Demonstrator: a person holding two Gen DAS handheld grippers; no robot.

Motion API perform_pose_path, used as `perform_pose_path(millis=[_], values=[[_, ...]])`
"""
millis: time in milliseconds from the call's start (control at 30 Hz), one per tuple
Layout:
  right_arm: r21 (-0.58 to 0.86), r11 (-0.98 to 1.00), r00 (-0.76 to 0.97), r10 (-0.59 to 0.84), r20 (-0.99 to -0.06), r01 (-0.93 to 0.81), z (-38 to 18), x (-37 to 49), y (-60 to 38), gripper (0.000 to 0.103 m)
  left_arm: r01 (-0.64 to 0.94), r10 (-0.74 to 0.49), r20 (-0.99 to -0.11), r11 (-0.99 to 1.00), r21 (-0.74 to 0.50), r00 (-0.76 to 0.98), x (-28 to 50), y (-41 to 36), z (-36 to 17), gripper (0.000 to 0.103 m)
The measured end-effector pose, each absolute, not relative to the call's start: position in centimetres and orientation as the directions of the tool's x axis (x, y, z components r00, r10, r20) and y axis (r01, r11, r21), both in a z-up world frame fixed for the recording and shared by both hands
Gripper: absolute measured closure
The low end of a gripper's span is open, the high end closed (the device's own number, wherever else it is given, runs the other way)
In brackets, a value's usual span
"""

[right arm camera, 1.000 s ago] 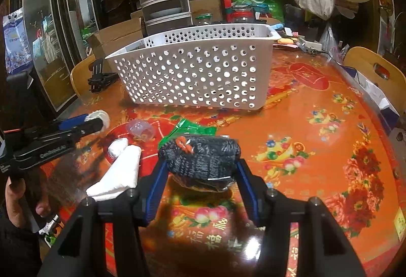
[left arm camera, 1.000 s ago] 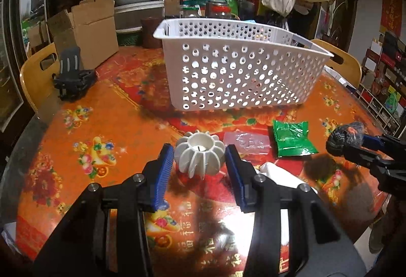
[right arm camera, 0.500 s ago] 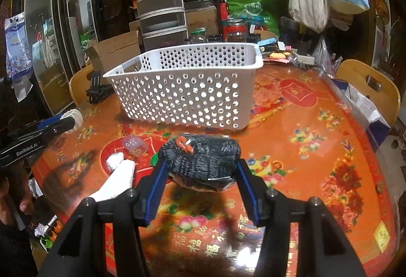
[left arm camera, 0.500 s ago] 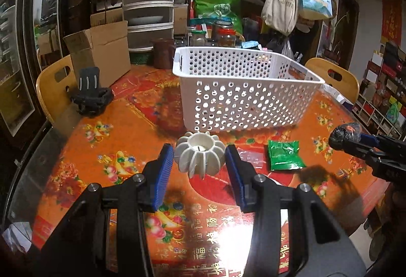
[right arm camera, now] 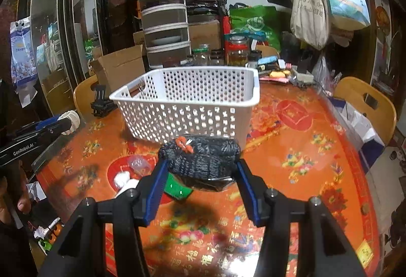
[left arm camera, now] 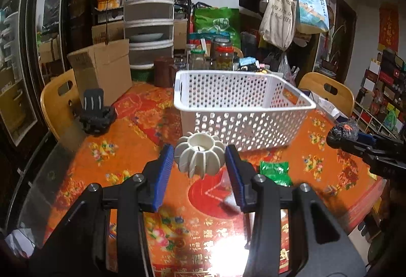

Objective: Organize soft objects
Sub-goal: 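Carry the black bundle and white ribbed cup over the basket with both tools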

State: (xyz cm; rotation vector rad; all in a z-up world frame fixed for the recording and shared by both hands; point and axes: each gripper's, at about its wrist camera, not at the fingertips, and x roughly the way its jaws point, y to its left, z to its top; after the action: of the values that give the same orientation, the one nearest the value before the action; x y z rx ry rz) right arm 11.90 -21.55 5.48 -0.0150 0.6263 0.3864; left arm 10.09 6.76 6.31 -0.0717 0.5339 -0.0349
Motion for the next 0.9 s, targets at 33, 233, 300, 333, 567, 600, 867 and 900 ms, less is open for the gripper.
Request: perform_pose_path(millis=[33, 233, 300, 333, 567, 600, 867, 900], values=[[0.1, 0.927, 0.743, 0.35, -0.571, -0.36, 5.9, 12.0, -21.5, 0.049, 0.018, -0.054, -0.502, 0.997, -0.078, 0.863, 10.2, 6.7, 6.9, 0.063], [0.079, 0.924, 0.753, 0.353, -0.556, -0.374, 8.6, 13.4, -20.8, 0.049, 0.032, -0.075, -0.49, 0.995, -0.095, 0.868, 11.9, 6.5, 9.8, 0.063], [0.065, 0.923, 0.755, 0.348, -0.555, -0.378, 9.4, 14.1, -20.3, 0.049, 0.041, -0.087, -0.491, 0.994, -0.104, 0.867, 12.8, 6.4, 10.8, 0.063], [0.06, 0.923, 0.755, 0.347, -0.556, -0.38, 9.8, 14.6, -20.1, 0.049, 0.041, -0.086, -0.493, 0.994, -0.102, 0.866, 13.4, 6.3, 11.2, 0.063], [0.075, 0.916, 0.725, 0.359, -0.588, -0.393, 11.1, 19.1, -18.7, 0.049, 0.051, -0.093, -0.51, 0.994, -0.095, 0.855, 17.8, 5.2, 13.7, 0.063], [0.083, 0.914, 0.715, 0.365, -0.596, -0.397, 11.1, 19.8, -18.6, 0.049, 0.049, -0.091, -0.516, 0.994, -0.094, 0.852, 18.6, 5.1, 13.9, 0.063], [0.061, 0.931, 0.668, 0.303, -0.68, -0.36, 9.4, 25.4, -17.3, 0.049, 0.021, -0.06, -0.609, 0.997, -0.071, 0.791, 26.1, 4.7, 12.4, 0.063], [0.059, 0.932, 0.662, 0.297, -0.688, -0.358, 9.2, 26.0, -17.2, 0.049, 0.02, -0.061, -0.623, 0.997, -0.072, 0.78, 27.1, 4.6, 12.0, 0.063]])
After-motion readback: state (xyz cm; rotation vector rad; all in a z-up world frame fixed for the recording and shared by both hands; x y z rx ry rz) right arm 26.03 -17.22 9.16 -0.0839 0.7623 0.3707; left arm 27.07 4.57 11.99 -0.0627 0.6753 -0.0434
